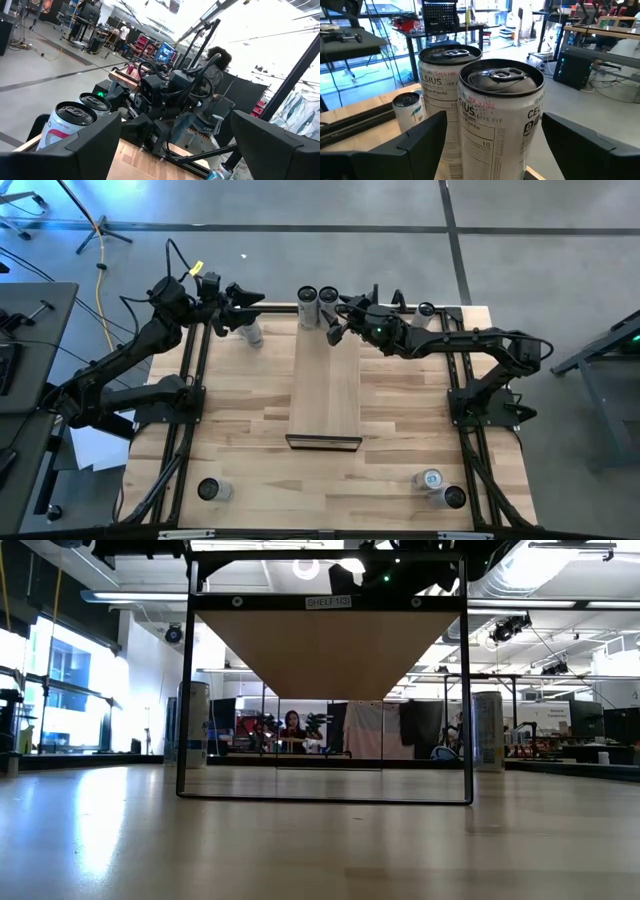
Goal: Place canned beverage on shelf
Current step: Put the white pink soda can on the shelf aligned with the white pink soda can
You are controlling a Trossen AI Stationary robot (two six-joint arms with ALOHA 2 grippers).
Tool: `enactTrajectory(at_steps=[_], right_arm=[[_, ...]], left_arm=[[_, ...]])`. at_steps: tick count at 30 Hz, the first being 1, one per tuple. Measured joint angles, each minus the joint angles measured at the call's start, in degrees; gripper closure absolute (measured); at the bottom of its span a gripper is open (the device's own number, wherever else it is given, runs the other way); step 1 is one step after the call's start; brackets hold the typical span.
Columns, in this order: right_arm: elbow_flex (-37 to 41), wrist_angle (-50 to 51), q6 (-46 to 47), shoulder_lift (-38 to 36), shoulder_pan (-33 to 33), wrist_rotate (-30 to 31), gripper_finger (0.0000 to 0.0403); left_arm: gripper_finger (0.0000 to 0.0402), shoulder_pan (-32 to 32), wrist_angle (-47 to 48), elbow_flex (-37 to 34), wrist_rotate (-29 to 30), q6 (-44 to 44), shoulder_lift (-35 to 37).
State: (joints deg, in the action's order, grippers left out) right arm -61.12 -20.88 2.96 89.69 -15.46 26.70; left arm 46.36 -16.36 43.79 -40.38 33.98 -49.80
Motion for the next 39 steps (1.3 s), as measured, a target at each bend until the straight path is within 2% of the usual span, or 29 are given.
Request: enactTrajectory(at_steps=[13, 20, 39], right_arm=[[0.0, 0.06, 1.27, 0.0, -1.76, -0.52, 0.0091], [0.0, 0.11, 1.18, 0.0, -2.66, -4.79, 0.0091], [0.0, 0.02, 1.14, 0.0, -3.7, -6.04, 0.0091]], left_arm=[[0.0055, 0.0, 0.0, 0.0, 0.0, -0.04, 0.0], [0.0055, -0.02, 0.0, 0.0, 0.0, -0.04, 0.0], [0.0055, -0.02, 0.0, 0.0, 0.02, 0.11, 0.0]])
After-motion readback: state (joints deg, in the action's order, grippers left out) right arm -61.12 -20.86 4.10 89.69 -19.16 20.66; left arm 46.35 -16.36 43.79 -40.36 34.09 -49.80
